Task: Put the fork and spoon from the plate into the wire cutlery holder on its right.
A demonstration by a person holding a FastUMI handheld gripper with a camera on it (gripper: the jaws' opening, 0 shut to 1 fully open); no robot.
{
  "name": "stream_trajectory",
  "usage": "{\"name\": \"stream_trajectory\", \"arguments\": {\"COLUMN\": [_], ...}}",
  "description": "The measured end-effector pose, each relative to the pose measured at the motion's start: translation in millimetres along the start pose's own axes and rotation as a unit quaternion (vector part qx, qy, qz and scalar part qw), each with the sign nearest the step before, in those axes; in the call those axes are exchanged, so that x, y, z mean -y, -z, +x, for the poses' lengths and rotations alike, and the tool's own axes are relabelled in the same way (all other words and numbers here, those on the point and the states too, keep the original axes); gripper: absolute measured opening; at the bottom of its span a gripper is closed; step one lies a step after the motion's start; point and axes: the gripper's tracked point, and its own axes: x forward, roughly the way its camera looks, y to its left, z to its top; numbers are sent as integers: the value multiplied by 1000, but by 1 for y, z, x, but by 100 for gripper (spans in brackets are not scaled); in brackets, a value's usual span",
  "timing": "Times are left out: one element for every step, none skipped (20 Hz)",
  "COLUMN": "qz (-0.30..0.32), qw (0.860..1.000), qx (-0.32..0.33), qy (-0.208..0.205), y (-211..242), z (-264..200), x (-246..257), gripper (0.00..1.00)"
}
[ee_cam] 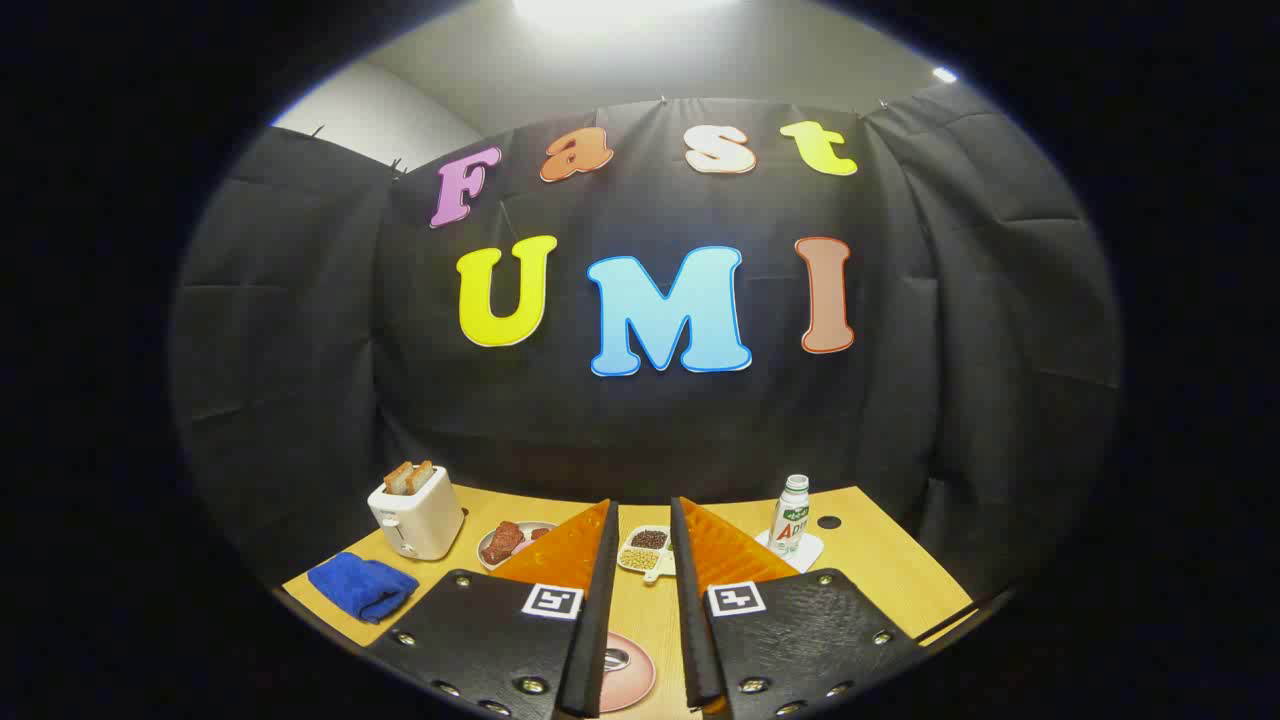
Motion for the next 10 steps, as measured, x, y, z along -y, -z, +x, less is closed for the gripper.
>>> {"name": "stream_trajectory", "arguments": {"qz": [0,1,2,1,0,-1,-1,-1,0,1], "qw": [1000,1000,1000,1000,1000,1000,1000,1000,1000,1000], "qx": [0,0,1,1,1,2,2,1,2,2], "qy": [-1,-1,-1,0,0,1,1,1,1,1], "y": [1,0,0,0,0,0,1,1,1,0], "z": [0,0,-1,-2,-2,-2,-1,-2,-1,-1], "x": [-1,-2,-3,-3,-3,-2,-3,-3,-4,-4], "gripper": [31,31,31,31,31,31,31,31,31,31]}}
